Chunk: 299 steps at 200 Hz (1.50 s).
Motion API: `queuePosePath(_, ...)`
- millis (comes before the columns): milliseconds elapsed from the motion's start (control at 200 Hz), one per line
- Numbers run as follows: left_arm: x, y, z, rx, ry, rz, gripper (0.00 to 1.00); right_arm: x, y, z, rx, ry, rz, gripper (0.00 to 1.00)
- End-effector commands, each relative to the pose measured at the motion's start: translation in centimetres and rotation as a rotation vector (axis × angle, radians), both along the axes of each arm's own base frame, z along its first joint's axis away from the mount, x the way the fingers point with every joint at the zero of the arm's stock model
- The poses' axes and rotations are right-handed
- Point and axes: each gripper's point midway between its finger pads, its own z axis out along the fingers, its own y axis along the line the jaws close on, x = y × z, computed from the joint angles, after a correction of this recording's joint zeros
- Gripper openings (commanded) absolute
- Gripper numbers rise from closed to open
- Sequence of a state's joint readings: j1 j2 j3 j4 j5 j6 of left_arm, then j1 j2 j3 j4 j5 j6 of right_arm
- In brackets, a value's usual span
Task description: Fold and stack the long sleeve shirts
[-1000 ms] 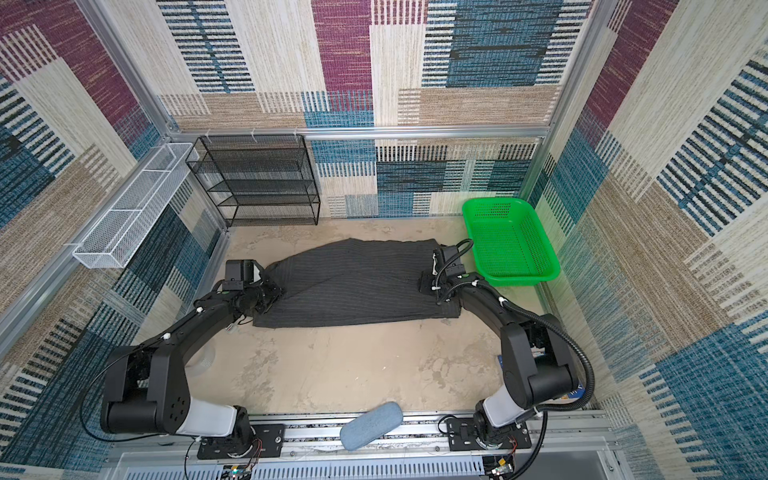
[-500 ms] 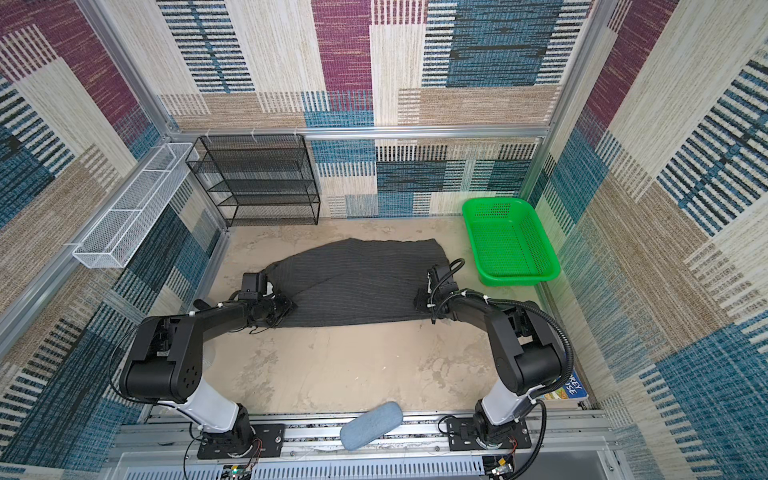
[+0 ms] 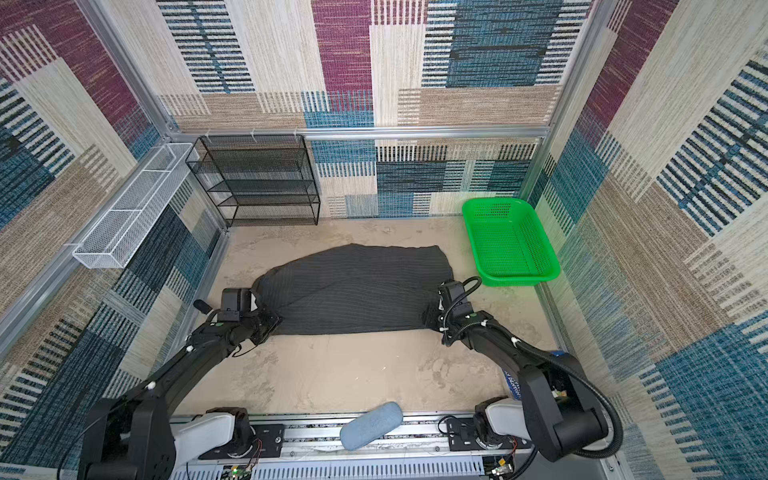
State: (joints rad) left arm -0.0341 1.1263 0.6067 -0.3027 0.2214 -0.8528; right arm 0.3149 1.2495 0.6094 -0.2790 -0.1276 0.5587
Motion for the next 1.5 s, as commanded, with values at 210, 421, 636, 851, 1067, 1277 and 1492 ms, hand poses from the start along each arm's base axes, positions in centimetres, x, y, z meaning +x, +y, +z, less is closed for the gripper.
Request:
queuePosePath(210,4.0,0.8,7.5,0.094,-0.037,-0.131,0.19,7.9,-1.5,8.9,-0.143,-0.156,0.023,0.58)
queuePosePath(421,10.3,1.9,8.0,0.115,-0.013,-0.209,0.25,18.0,-4.3,8.9,-0.194,-0.179,-0.006,0.57)
queuePosePath(636,16.3,2.7,5.4,0.151,0.061,-0.299,0.30,24.7,-5.7,4.2,-0.239,-0.141,0.009,0.54)
queuePosePath(851,20.4,2.8,2.1,0.144,0.087,-0.340,0.39,28.6,-6.4,1.6,-0.252,-0.164,0.021,0.54)
queuePosePath(1067,22.9,2.8,-1.4,0.128,0.131,-0.364,0.41,30.5,-6.1,-0.9,-0.259,-0.148,0.068,0.53)
queuePosePath(1277,24.8,2.4,-3.4,0.121,0.138,-0.370,0.42,31.3,-5.3,-2.3,-0.238,-0.136,0.122,0.53)
queuePosePath(1492,25.7,2.0,-3.5,0.124,0.135,-0.381,0.42,31.0,-5.2,-3.0,-0.240,-0.114,0.133,0.53)
